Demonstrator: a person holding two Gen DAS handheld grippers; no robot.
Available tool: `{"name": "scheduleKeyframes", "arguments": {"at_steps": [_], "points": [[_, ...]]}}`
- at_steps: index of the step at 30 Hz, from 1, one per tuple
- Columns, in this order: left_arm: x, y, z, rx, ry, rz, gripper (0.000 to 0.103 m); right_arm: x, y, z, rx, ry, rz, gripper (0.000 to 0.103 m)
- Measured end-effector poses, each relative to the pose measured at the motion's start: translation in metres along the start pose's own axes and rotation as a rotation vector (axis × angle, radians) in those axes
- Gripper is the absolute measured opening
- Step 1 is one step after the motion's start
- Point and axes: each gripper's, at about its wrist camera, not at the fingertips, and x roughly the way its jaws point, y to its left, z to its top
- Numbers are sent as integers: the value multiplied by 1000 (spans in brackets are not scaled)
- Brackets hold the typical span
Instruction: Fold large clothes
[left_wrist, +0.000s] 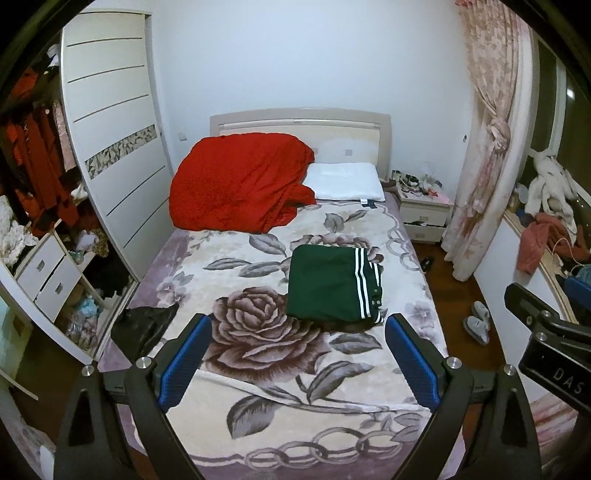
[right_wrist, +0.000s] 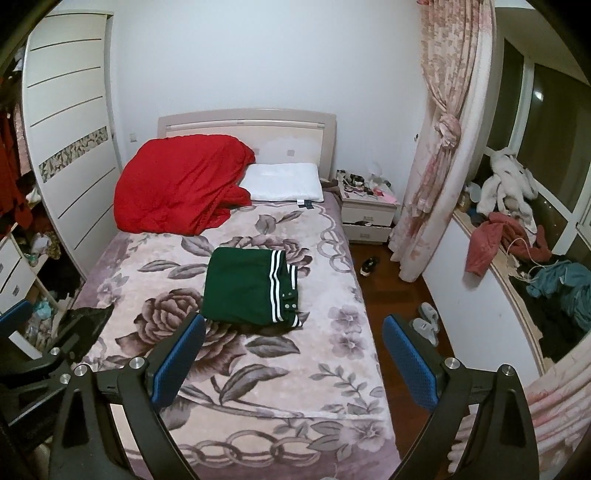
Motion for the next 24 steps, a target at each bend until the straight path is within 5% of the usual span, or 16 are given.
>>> {"name": "scheduleKeyframes", "arguments": {"at_steps": [24], "points": [[-3,12,6,-35,-35,17,97,4,1,-9,-3,0,13,99]]}}
